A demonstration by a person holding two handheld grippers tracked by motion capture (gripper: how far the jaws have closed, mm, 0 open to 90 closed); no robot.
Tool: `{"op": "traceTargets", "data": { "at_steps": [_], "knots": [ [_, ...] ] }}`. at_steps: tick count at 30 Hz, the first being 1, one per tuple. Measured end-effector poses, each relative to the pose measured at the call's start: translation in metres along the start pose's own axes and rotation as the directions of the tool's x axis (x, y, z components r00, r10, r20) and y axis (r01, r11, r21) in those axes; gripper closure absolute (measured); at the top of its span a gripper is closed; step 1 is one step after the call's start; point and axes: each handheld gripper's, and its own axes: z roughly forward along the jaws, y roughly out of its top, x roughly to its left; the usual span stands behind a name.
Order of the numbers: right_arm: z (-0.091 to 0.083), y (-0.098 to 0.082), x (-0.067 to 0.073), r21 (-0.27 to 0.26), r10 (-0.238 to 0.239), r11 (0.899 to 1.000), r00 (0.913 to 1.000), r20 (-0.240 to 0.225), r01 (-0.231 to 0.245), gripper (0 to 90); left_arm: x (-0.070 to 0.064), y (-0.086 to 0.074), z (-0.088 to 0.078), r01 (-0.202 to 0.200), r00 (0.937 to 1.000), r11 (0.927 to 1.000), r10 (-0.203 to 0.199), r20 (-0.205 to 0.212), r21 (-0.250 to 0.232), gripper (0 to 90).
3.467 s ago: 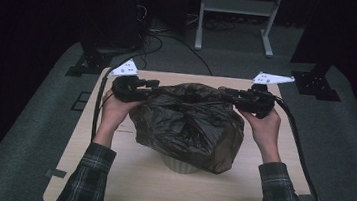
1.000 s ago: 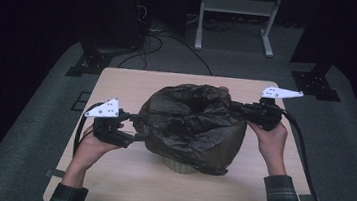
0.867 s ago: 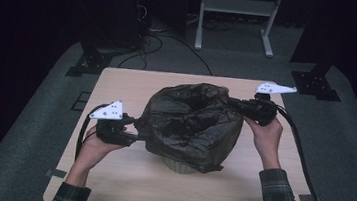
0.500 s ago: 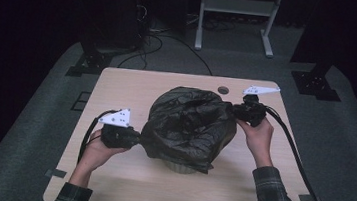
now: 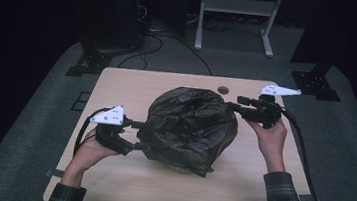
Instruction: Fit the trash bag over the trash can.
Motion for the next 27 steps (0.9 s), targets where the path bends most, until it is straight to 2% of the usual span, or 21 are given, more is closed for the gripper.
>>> {"op": "traceTargets", "data": {
  "at_steps": [5,7,9,11,15,16,17,21,27],
  "knots": [
    [-0.021,0.006,0.003,-0.036,-0.027,0.999,0.9995,-0.016,0.027,31.9,-0.004,0.003,-0.006,-0.014,0.9994,0.9999,0.013,-0.032,-0.007,7.1],
    [-0.028,0.009,0.005,-0.049,-0.036,0.998,0.9988,-0.032,0.034,25.8,-0.006,0.003,-0.007,-0.004,0.9989,0.9999,0.003,-0.047,-0.017,2.0],
    [-0.035,0.012,0.01,-0.071,-0.054,0.996,0.997,-0.055,0.05,20.4,-0.008,0.002,-0.008,-0.008,0.9977,0.9999,0.007,-0.067,-0.013,0.0],
    [-0.04,0.016,0.016,-0.067,-0.062,0.996,0.9958,-0.067,0.057,13.6,-0.011,0.0,-0.009,-0.009,0.9969,0.9999,0.008,-0.079,-0.011,0.0],
    [-0.047,0.026,0.03,-0.08,-0.132,0.989,0.9855,-0.106,0.124,11.6,-0.016,-0.008,-0.012,-0.003,0.9919,1.0,0.003,-0.127,-0.003,0.0],
    [-0.048,0.03,0.035,-0.081,-0.153,0.986,0.9818,-0.113,0.144,10.4,-0.016,-0.008,-0.012,-0.003,0.9919,1.0,0.003,-0.127,-0.003,0.0],
    [-0.049,0.033,0.039,-0.083,-0.165,0.984,0.9795,-0.115,0.156,10.4,-0.019,-0.014,-0.013,0.007,0.9887,1.0,-0.006,-0.149,0.005,0.0],
    [-0.049,0.041,0.05,-0.089,-0.203,0.977,0.9684,-0.145,0.191,10.4,-0.023,-0.028,-0.014,0.031,0.9825,0.9992,-0.026,-0.184,0.025,0.0],
    [-0.039,0.05,0.065,-0.039,-0.252,0.968,0.9471,-0.199,0.249,10.4,-0.029,-0.055,-0.013,0.075,0.9718,0.9961,-0.063,-0.227,0.045,0.0]
  ]
}}
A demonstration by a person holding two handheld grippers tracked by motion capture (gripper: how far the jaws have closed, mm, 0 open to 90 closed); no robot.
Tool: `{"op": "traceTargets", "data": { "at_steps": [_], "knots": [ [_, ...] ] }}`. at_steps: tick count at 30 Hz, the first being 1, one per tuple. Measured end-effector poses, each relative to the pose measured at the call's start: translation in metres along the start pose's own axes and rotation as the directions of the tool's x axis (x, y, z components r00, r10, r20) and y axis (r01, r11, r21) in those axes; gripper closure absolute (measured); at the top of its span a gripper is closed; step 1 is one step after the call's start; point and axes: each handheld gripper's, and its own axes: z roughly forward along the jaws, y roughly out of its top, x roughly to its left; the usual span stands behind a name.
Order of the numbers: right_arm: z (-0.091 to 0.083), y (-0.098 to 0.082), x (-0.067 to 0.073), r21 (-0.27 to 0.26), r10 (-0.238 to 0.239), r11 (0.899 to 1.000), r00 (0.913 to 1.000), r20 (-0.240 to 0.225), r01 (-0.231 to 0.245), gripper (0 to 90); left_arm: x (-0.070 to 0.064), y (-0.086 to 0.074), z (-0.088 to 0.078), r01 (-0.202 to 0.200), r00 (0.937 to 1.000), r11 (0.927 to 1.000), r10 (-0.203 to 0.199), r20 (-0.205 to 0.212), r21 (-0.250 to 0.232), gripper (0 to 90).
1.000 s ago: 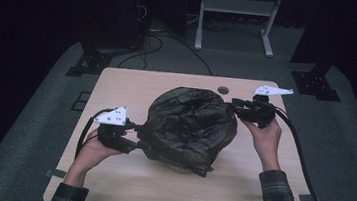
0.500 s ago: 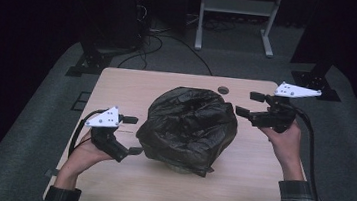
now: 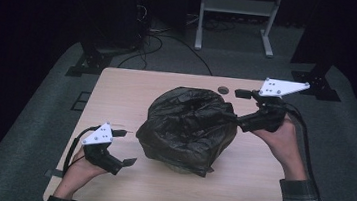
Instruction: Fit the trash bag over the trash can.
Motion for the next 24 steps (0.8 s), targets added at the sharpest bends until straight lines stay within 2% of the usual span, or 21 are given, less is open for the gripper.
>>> {"op": "traceTargets", "data": {
  "at_steps": [5,8,10,13,16,20,22,24],
  "knots": [
    [0.018,0.004,0.006,0.083,-0.019,0.996,0.9986,-0.049,0.023,10.4,0.001,-0.019,0.001,0.027,0.9983,0.9991,-0.025,-0.053,0.031,0.0],
    [0.031,0.005,0.008,0.126,-0.033,0.991,0.997,-0.071,0.042,10.3,0.002,-0.032,0.005,0.046,0.9964,0.9966,-0.04,-0.075,0.069,0.0],
    [0.037,0.005,0.009,0.144,-0.045,0.988,0.9956,-0.083,0.057,10.3,0.003,-0.039,0.007,0.047,0.9956,0.993,-0.038,-0.086,0.109,0.0],
    [0.045,0.005,0.01,0.161,-0.052,0.985,0.994,-0.097,0.067,10.4,0.005,-0.048,0.01,0.066,0.9937,0.9882,-0.052,-0.099,0.138,0.0],
    [0.054,0.005,0.01,0.209,-0.058,0.975,0.9925,-0.107,0.079,10.4,0.008,-0.054,0.013,0.074,0.992,0.9807,-0.053,-0.115,0.181,0.0],
    [0.068,0.005,0.014,0.296,-0.075,0.949,0.9893,-0.125,0.109,10.4,0.01,-0.06,0.017,0.09,0.9905,0.9737,-0.066,-0.12,0.209,0.0],
    [0.075,0.005,0.016,0.356,-0.08,0.926,0.9861,-0.146,0.128,10.4,0.01,-0.061,0.018,0.086,0.9909,0.9709,-0.06,-0.121,0.224,0.0],
    [0.083,0.005,0.017,0.435,-0.091,0.887,0.9829,-0.16,0.153,10.4,0.01,-0.063,0.021,0.08,0.9915,0.967,-0.053,-0.119,0.242,0.0]
  ]
}}
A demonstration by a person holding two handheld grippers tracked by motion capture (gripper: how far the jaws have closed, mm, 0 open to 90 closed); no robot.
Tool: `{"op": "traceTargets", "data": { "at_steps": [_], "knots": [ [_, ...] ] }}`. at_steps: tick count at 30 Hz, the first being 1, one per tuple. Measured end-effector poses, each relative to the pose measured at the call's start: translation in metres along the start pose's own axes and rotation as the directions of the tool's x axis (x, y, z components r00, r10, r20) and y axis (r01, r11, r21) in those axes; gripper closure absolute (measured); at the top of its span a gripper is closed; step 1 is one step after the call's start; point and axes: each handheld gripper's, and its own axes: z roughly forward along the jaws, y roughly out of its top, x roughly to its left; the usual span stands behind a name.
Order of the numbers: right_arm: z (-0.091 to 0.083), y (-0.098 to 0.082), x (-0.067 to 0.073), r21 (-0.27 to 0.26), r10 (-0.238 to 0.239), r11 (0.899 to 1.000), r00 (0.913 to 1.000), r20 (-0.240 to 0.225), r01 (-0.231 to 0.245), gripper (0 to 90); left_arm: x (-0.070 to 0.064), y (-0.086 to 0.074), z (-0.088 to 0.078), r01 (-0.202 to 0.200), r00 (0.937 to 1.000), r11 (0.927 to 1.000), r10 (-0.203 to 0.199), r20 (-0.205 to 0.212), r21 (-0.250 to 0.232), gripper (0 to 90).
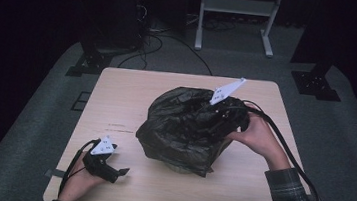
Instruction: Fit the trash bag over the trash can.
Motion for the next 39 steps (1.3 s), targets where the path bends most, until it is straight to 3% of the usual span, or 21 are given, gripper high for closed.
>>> {"op": "traceTargets", "data": {
  "at_steps": [7,14,19,25,26,28,31,33,36,39],
  "knots": [
    [0.016,0.014,0.004,0.161,-0.019,0.987,0.9993,-0.034,0.024,10.4,-0.001,-0.001,0.007,-0.004,0.9998,0.9996,0.004,0.018,0.029,0.0],
    [0.024,0.02,0.002,0.235,-0.002,0.972,0.9983,-0.058,0.016,10.2,0.0,-0.003,0.007,0.006,0.9996,0.9998,-0.006,0.027,0.021,0.0],
    [0.029,0.026,0.004,0.349,0.001,0.937,0.9986,-0.053,0.017,10.0,0.0,-0.003,0.007,0.006,0.9996,0.9998,-0.007,0.027,0.021,0.0],
    [0.031,0.024,0.005,0.411,0.005,0.912,0.9989,-0.046,0.014,10.0,0.0,-0.003,0.007,0.006,0.9996,0.9998,-0.007,0.027,0.021,0.0],
    [0.031,0.024,0.005,0.411,0.004,0.911,0.9989,-0.046,0.015,10.0,0.0,-0.003,0.007,0.006,0.9996,0.9998,-0.007,0.027,0.021,0.0],
    [0.029,0.025,0.005,0.382,0.0,0.924,0.9985,-0.055,0.021,10.1,0.0,-0.003,0.007,0.006,0.9996,0.9998,-0.006,0.027,0.021,0.0],
    [0.017,0.031,0.006,0.295,0.004,0.955,0.9985,-0.054,0.012,10.1,0.0,-0.003,0.007,0.006,0.9996,0.9997,-0.007,0.027,0.022,0.0],
    [0.012,0.035,0.005,0.265,-0.006,0.964,0.9989,-0.046,0.018,10.0,0.0,-0.003,0.007,0.006,0.9996,0.9998,-0.007,0.027,0.021,0.0],
    [0.002,0.047,0.006,0.181,-0.016,0.983,0.9994,-0.031,0.021,10.0,0.0,-0.003,0.007,0.006,0.9996,0.9998,-0.007,0.027,0.021,0.0],
    [0.006,0.061,0.005,0.132,-0.02,0.991,0.9995,-0.025,0.024,9.9,0.0,-0.003,0.007,0.006,0.9996,0.9998,-0.006,0.027,0.022,0.0]
  ]
}}
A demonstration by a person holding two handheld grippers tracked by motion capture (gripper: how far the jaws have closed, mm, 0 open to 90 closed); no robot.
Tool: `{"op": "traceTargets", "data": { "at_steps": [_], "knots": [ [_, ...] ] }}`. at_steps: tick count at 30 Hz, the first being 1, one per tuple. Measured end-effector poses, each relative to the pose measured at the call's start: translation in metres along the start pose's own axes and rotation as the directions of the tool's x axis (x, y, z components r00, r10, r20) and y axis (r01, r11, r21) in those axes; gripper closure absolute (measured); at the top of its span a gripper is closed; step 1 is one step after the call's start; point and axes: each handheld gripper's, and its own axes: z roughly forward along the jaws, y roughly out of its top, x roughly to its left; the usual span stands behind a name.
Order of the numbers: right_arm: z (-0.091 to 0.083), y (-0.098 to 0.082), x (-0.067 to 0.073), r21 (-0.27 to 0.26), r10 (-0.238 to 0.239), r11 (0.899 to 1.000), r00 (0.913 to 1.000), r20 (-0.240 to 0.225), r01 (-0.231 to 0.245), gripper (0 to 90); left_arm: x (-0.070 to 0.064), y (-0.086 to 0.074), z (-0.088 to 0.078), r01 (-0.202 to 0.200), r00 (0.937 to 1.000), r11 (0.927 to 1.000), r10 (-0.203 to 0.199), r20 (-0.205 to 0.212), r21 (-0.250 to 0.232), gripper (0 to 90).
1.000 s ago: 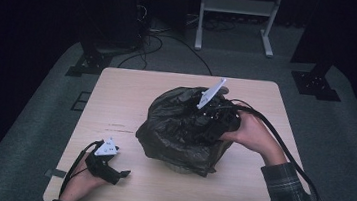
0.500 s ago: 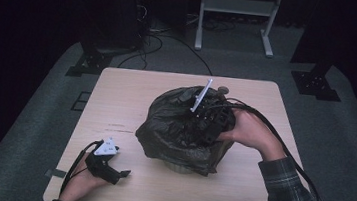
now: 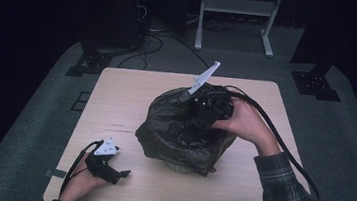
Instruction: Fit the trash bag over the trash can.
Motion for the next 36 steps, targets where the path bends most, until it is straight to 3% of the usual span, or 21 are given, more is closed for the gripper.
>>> {"op": "traceTargets", "data": {
  "at_steps": [6,8,14,20,24,27,36],
  "knots": [
    [0.027,0.021,-0.009,0.013,-0.002,1.0,1.0,0.004,0.002,9.8,0.0,0.0,0.0,-0.001,1.0,1.0,0.001,0.001,-0.001,0.0],
    [0.039,0.026,-0.014,0.022,0.018,1.0,0.9998,-0.009,-0.018,9.8,0.0,0.0,0.0,-0.001,1.0,1.0,0.001,0.002,-0.001,0.0],
    [0.068,0.028,-0.027,0.069,0.053,0.996,0.9985,-0.015,-0.052,9.6,0.0,0.0,0.0,-0.001,1.0,1.0,0.001,0.005,-0.002,0.0],
    [0.087,0.032,-0.024,0.073,0.055,0.996,0.9979,-0.035,-0.052,9.6,0.0,0.0,0.0,-0.003,1.0,1.0,0.003,0.005,-0.003,0.0],
    [0.097,0.036,-0.021,0.11,0.044,0.993,0.9983,-0.038,-0.039,9.4,0.0,0.0,0.0,-0.006,1.0,1.0,0.006,0.006,-0.002,0.0],
    [0.091,0.04,-0.015,0.094,0.022,0.995,0.9994,-0.027,-0.02,9.4,-0.001,0.0,0.0,-0.005,1.0,1.0,0.005,0.008,-0.002,0.0],
    [0.042,0.042,0.007,-0.009,-0.039,0.999,0.9992,-0.009,0.039,9.5,-0.001,0.0,0.001,-0.005,1.0,1.0,0.005,0.008,-0.002,0.0]
  ]
}}
